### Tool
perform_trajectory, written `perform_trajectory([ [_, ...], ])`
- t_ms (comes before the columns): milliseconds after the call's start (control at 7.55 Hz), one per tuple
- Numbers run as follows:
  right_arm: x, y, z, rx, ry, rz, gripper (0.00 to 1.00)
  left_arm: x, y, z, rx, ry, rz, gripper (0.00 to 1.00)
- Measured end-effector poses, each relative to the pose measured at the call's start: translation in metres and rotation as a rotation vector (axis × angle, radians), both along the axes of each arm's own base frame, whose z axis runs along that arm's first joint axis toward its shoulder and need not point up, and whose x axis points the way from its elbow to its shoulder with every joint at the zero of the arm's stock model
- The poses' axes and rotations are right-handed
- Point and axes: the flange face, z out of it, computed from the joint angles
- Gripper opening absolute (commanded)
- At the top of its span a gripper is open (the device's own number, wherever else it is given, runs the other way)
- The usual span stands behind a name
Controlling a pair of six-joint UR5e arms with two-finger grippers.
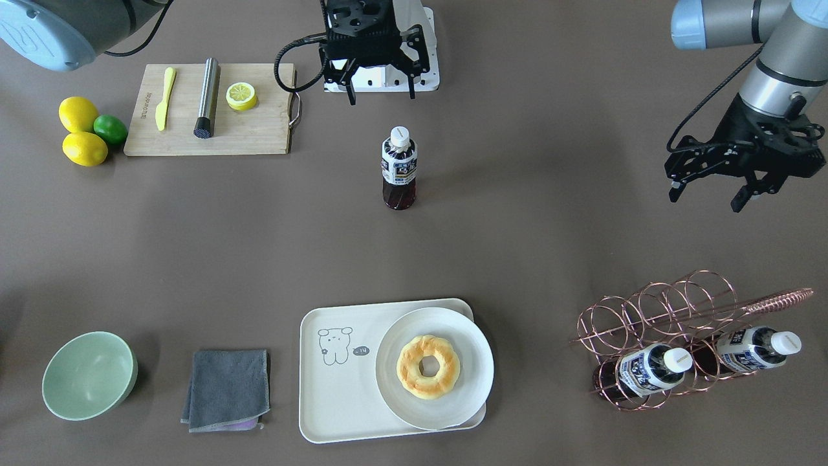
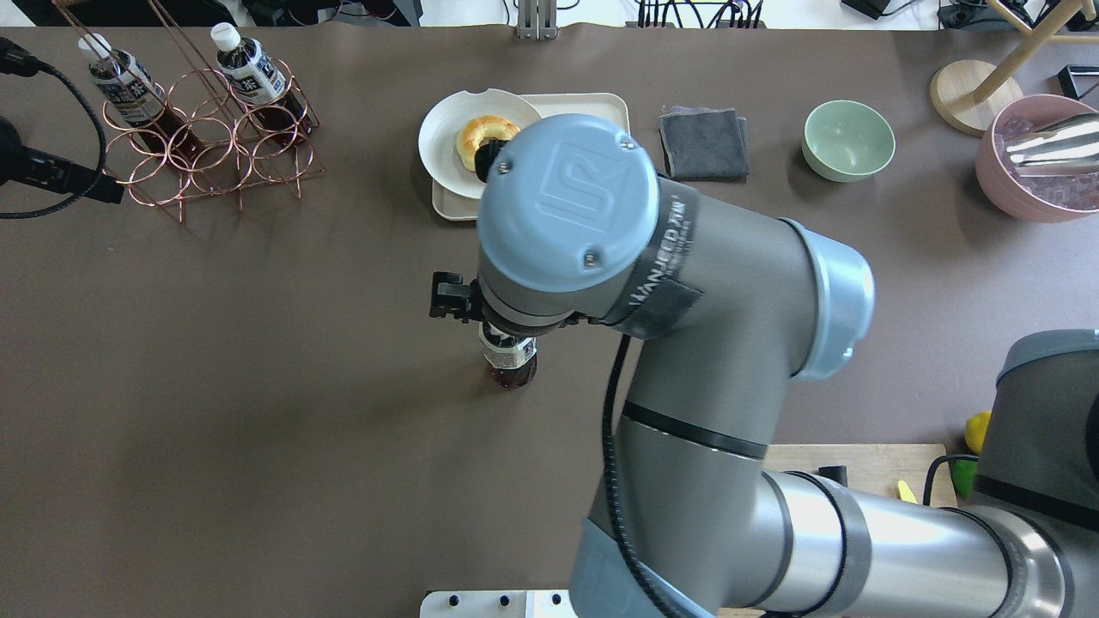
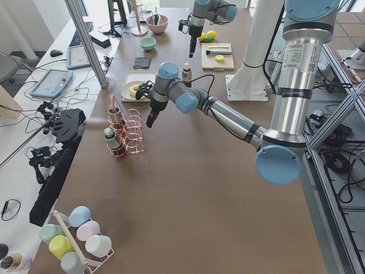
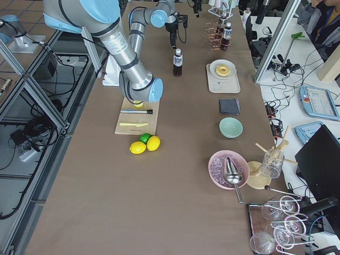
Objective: Place tea on tray
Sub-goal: 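Lower the right gripper over the bottle cap and grasp the bottle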
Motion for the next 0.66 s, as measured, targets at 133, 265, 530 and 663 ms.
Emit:
perform_trajectory([
  [133,-0.024,-0.006,-0.014,-0.009,0.024,0.006,0.90,-0.017,0.003,0.023,0.000,0.019,0.005,0.97],
  [265,-0.040,-0.012,-0.017,-0.014,0.049,0.009,0.90,-0.027,0.008,0.036,0.000,0.033,0.007,0.97],
  [530,-0.058,-0.024,-0.009,0.016,0.104,0.009,0.86,-0.035,0.018,0.046,0.007,0.047,0.006,0.97],
  [663,-0.061,-0.026,-0.004,0.026,0.120,0.003,0.85,-0.036,0.021,0.047,0.009,0.049,0.006,0.97],
])
